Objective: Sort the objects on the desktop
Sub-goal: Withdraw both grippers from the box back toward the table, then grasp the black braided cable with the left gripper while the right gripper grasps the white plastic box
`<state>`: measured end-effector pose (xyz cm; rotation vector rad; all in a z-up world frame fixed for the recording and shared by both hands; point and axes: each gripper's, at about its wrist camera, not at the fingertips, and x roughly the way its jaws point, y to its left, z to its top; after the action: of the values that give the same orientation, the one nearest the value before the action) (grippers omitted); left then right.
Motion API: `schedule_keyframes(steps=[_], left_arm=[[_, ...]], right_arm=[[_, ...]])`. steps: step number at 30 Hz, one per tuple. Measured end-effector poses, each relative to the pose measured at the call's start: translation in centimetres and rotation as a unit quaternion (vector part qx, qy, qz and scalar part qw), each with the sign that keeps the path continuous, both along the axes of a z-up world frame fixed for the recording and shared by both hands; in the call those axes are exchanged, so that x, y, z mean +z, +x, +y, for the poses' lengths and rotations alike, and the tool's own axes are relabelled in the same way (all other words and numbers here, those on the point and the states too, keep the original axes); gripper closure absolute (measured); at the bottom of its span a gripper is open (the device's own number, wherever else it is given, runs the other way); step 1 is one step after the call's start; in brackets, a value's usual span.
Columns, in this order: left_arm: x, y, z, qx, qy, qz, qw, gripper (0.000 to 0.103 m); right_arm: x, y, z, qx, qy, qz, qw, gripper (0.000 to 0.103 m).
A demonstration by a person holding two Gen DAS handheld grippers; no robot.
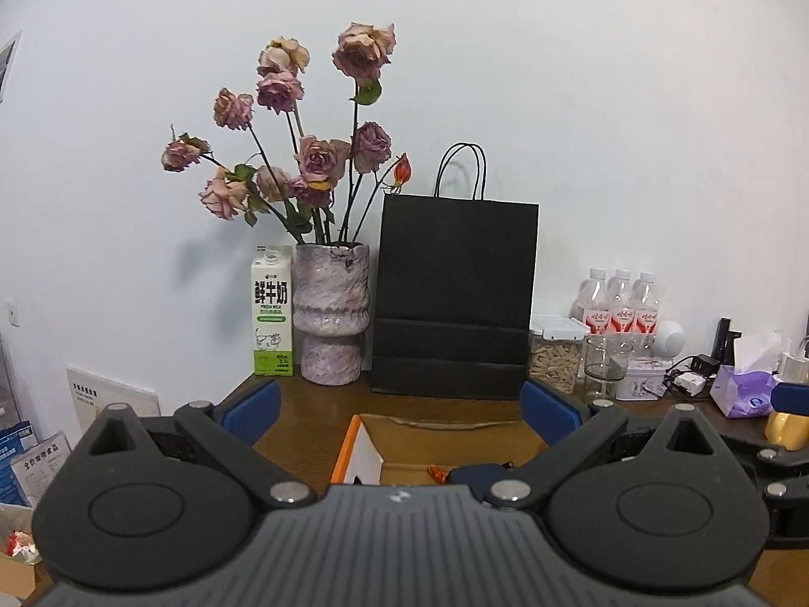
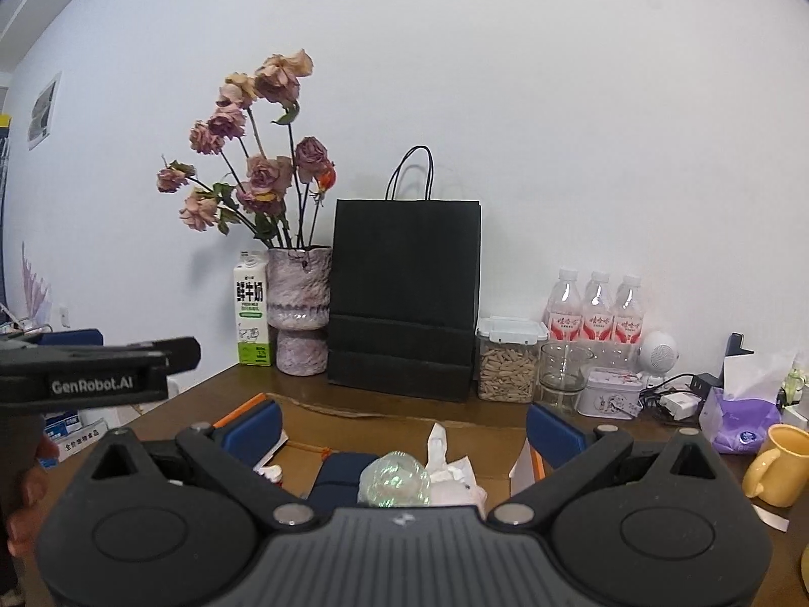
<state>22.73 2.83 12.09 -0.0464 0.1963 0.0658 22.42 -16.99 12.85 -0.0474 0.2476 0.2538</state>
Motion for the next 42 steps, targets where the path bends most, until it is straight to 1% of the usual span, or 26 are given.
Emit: schedule_keyframes(steps=[6, 11, 15, 22, 26, 32, 36, 39, 42], left_arm=[[0.0, -3.4, 0.9, 0.003, -0.001, 0.003, 1.0000, 0.000], [-0.9, -6.1, 2.0, 0.009, 0.005, 0.014, 0.9998, 0.000], [-2.5, -8.2, 3.1, 0.011, 0.008, 0.031, 0.9994, 0.000], [-6.0, -10.4, 4.8, 0.017, 0.002, 0.077, 0.9969, 0.000], [-7.6, -11.1, 5.6, 0.021, -0.003, 0.101, 0.9947, 0.000], [-9.2, -11.6, 6.8, 0.028, -0.007, 0.117, 0.9928, 0.000], [-9.8, -11.9, 7.9, 0.031, -0.013, 0.121, 0.9921, 0.000], [-10.2, -12.2, 8.7, 0.033, -0.018, 0.122, 0.9919, 0.000], [-10.5, -12.2, 9.4, 0.032, -0.022, 0.125, 0.9914, 0.000]], right_arm=[[-0.5, -3.5, -0.4, 0.000, -0.001, 0.008, 1.000, 0.000], [-1.7, -5.8, -0.9, -0.002, -0.004, 0.021, 1.000, 0.000], [-3.3, -7.4, -1.0, -0.001, -0.007, 0.038, 0.999, 0.000], [-6.5, -9.1, -0.2, 0.011, -0.015, 0.081, 0.997, 0.000], [-8.3, -9.6, 0.8, 0.020, -0.018, 0.106, 0.994, 0.000], [-10.0, -9.4, 4.1, 0.032, -0.015, 0.136, 0.990, 0.000], [-10.8, -8.8, 6.7, 0.016, -0.015, 0.154, 0.988, 0.000], [-11.2, -8.4, 8.1, 0.003, -0.006, 0.166, 0.986, 0.000], [-11.4, -7.7, 9.1, -0.024, -0.004, 0.173, 0.985, 0.000]])
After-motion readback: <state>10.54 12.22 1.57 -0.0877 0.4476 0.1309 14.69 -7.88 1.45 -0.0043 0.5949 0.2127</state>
